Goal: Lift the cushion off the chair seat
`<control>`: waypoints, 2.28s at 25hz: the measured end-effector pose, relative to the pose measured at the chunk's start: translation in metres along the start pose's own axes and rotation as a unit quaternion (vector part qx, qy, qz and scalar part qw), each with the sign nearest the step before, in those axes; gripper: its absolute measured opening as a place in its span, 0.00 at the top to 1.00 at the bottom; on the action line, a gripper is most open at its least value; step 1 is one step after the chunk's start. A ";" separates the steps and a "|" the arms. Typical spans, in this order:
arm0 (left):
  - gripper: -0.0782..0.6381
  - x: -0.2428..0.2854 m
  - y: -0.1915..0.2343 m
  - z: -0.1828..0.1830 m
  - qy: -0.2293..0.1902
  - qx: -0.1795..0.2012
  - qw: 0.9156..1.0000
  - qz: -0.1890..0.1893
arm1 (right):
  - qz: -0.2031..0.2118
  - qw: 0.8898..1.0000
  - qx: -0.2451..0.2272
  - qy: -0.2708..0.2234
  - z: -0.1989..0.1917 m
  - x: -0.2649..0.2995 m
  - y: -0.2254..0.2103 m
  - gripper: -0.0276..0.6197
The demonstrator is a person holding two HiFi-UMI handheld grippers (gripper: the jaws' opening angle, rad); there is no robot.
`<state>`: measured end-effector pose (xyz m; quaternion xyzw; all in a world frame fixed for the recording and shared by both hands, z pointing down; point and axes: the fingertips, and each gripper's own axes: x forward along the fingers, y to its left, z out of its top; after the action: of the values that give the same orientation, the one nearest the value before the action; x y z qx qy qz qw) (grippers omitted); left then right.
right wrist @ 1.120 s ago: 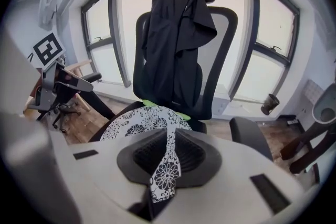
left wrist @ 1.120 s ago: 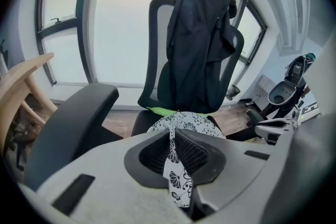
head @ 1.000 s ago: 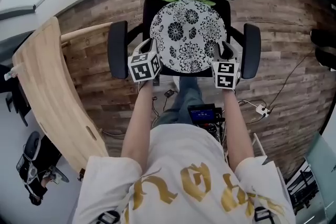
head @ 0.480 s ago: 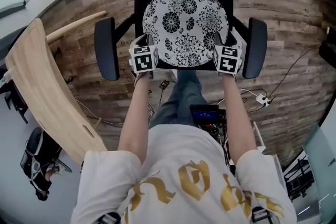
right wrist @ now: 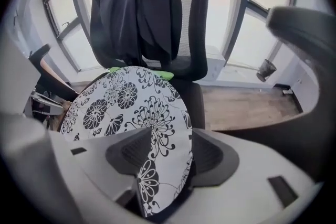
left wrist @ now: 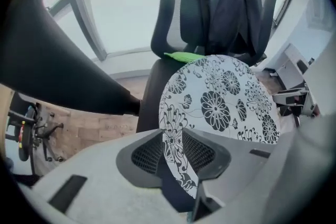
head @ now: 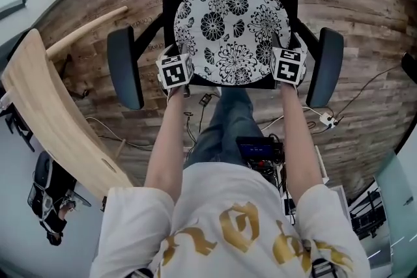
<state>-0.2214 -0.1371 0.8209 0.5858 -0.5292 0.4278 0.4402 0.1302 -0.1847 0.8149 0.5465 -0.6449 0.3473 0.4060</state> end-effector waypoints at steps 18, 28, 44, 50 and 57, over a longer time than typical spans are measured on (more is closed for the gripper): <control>0.63 0.038 0.009 -0.011 0.043 -0.014 0.999 -0.002 | -0.029 0.994 0.045 0.091 -0.032 0.047 -0.021 0.59; 0.74 0.043 0.012 -0.010 0.073 0.028 0.997 0.013 | -0.017 0.993 0.035 0.109 -0.030 0.049 -0.022 0.61; 0.87 0.017 0.003 -0.003 0.086 0.041 0.995 -0.011 | 0.014 0.992 -0.021 0.120 -0.012 0.020 -0.002 0.91; 0.87 -0.009 0.001 0.003 0.073 0.031 0.997 -0.005 | 0.014 0.992 -0.040 0.116 -0.001 -0.007 0.008 0.91; 0.87 -0.033 -0.002 0.017 0.048 0.036 0.998 -0.006 | 0.013 0.994 -0.053 0.093 0.015 -0.034 0.002 0.91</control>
<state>-0.2210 -0.1459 0.7843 0.5833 -0.4878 0.4716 0.4466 0.1284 -0.1836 0.7777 0.4816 -0.6286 0.3671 0.4881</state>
